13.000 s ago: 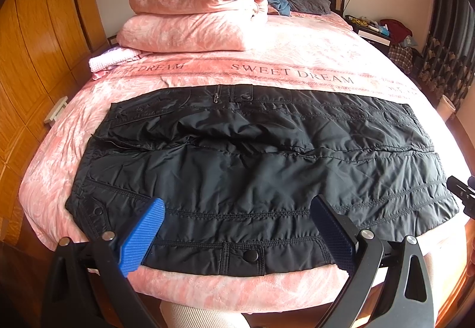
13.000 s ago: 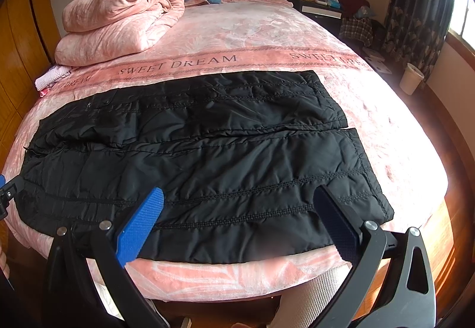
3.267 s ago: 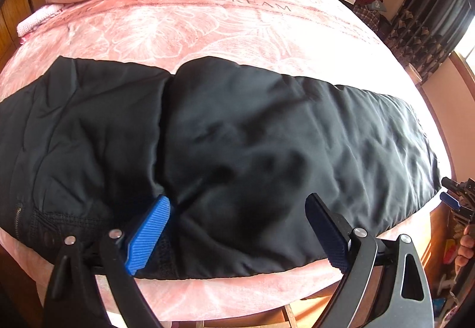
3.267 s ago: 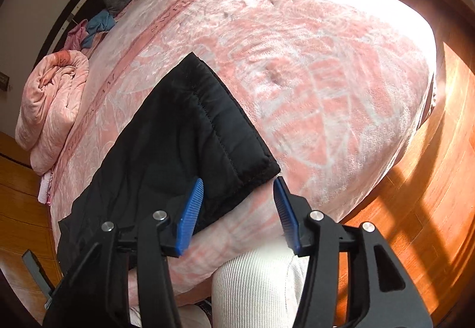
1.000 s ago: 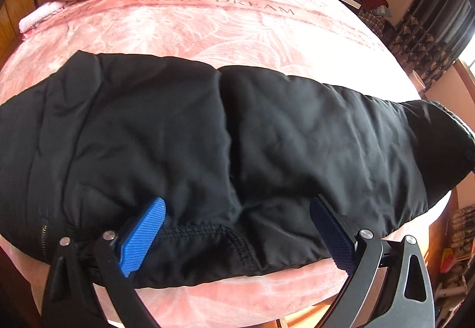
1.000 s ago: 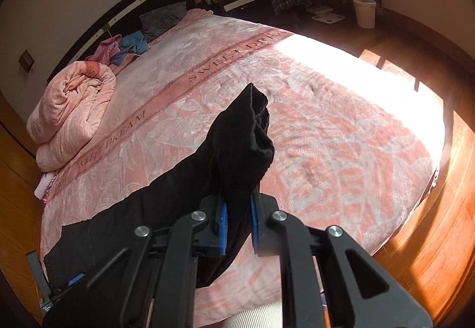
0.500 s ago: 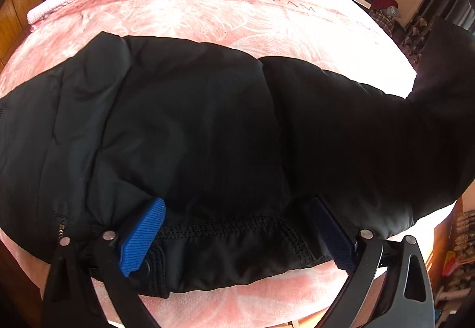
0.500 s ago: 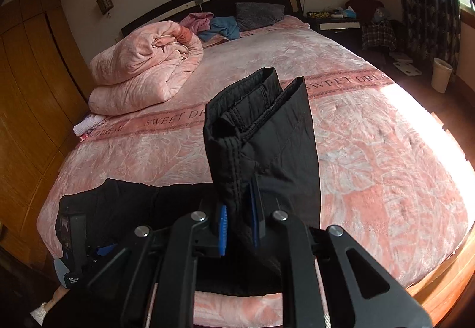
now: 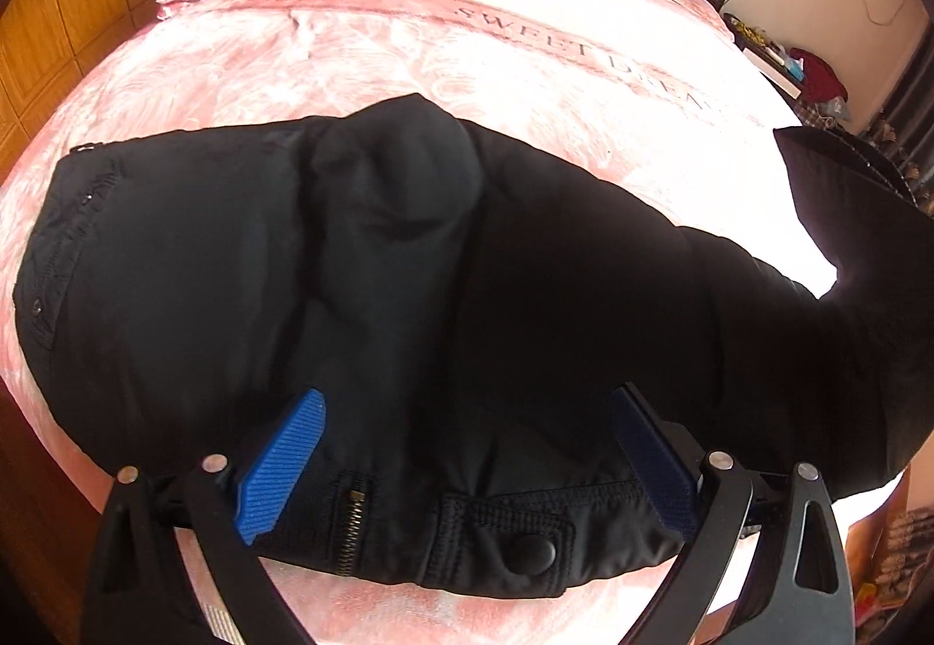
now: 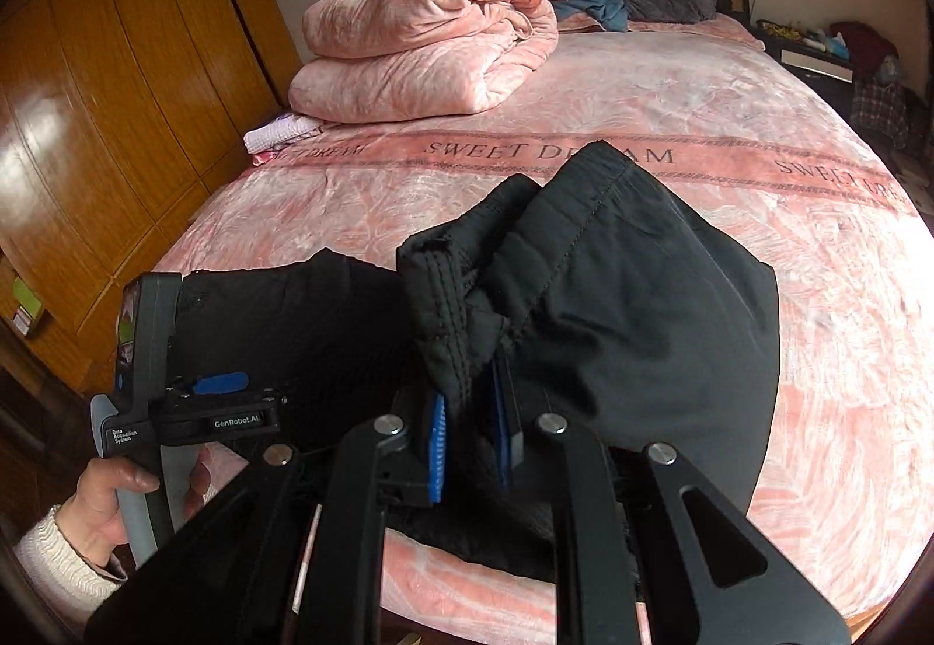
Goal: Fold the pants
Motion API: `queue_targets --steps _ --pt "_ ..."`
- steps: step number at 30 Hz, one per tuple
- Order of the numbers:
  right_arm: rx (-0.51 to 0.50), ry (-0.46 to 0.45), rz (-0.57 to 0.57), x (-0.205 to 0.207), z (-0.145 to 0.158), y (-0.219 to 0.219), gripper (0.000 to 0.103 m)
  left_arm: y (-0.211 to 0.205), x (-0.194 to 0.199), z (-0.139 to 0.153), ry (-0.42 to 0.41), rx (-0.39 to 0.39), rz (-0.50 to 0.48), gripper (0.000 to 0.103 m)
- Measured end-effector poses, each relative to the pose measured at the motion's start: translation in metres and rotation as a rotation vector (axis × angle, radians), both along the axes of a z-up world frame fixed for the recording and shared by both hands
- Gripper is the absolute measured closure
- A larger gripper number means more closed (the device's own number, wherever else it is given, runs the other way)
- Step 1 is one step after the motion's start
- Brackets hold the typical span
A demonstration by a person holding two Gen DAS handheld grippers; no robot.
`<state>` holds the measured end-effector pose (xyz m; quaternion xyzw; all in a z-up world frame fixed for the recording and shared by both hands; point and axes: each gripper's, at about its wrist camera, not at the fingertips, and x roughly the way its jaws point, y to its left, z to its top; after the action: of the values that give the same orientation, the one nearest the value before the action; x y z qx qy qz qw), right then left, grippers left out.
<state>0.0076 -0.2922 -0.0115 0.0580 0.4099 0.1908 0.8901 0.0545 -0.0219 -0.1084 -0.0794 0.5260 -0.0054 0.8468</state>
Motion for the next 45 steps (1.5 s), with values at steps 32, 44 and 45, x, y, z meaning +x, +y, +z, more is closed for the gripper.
queue_targets --steps 32,44,45 --pt "0.081 0.168 0.243 -0.019 -0.047 0.082 0.050 0.050 -0.001 -0.011 0.016 -0.025 0.077 0.004" --pt "-0.065 0.255 0.194 -0.005 -0.087 0.091 0.093 0.058 -0.004 -0.016 0.017 -0.044 0.080 0.004" --pt "-0.050 0.263 0.192 -0.004 -0.087 0.089 0.093 0.058 -0.003 -0.017 0.017 -0.038 0.074 0.004"
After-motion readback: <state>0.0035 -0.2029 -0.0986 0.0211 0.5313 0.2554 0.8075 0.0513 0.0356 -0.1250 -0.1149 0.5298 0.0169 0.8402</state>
